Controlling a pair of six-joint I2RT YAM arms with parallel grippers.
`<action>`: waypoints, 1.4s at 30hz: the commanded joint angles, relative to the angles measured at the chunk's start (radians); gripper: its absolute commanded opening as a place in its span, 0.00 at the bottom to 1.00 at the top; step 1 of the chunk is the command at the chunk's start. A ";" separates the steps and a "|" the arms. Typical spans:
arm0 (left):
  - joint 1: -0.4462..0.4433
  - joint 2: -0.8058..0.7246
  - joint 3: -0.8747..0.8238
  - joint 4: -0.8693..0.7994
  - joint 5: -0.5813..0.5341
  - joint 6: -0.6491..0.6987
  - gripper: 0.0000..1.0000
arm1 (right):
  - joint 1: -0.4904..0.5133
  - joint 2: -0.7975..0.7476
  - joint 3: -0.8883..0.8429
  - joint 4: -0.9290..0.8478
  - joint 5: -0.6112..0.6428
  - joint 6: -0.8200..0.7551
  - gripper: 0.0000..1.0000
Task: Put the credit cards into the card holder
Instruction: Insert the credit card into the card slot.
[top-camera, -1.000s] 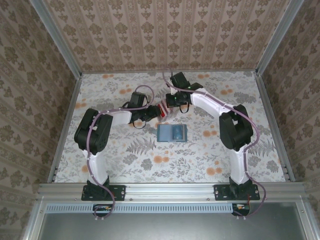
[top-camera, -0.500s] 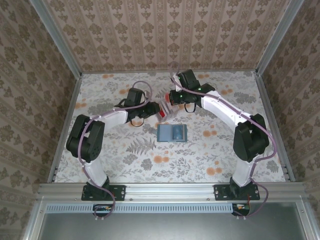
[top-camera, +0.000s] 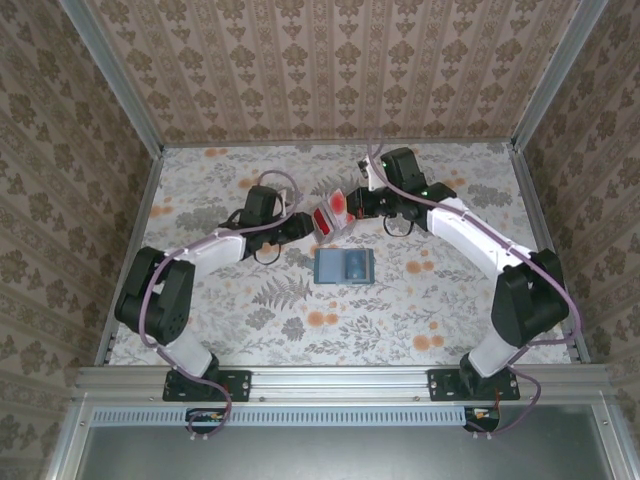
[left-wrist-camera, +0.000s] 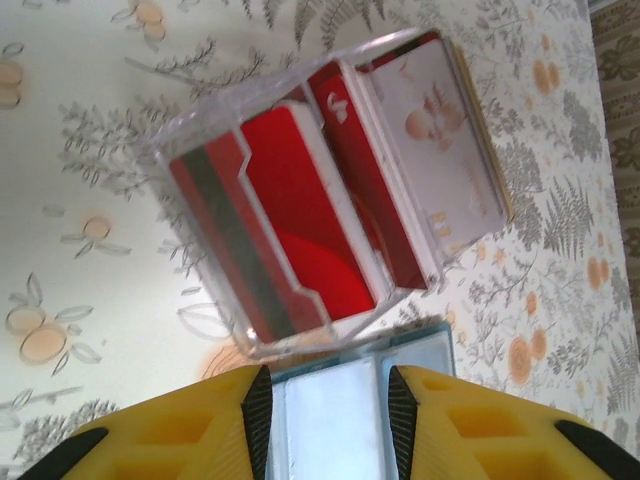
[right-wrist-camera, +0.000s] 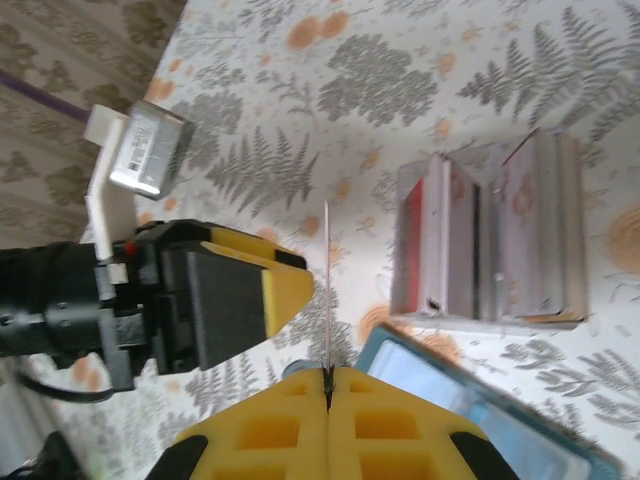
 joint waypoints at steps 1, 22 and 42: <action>-0.006 -0.061 -0.057 0.046 -0.034 0.023 0.38 | -0.002 -0.055 -0.072 0.054 -0.110 0.036 0.00; -0.135 -0.372 -0.345 -0.035 -0.246 0.115 0.37 | -0.009 -0.293 -0.536 0.204 -0.221 0.155 0.00; -0.214 -0.117 -0.247 0.015 -0.233 0.109 0.37 | -0.044 -0.163 -0.712 0.520 -0.130 0.336 0.00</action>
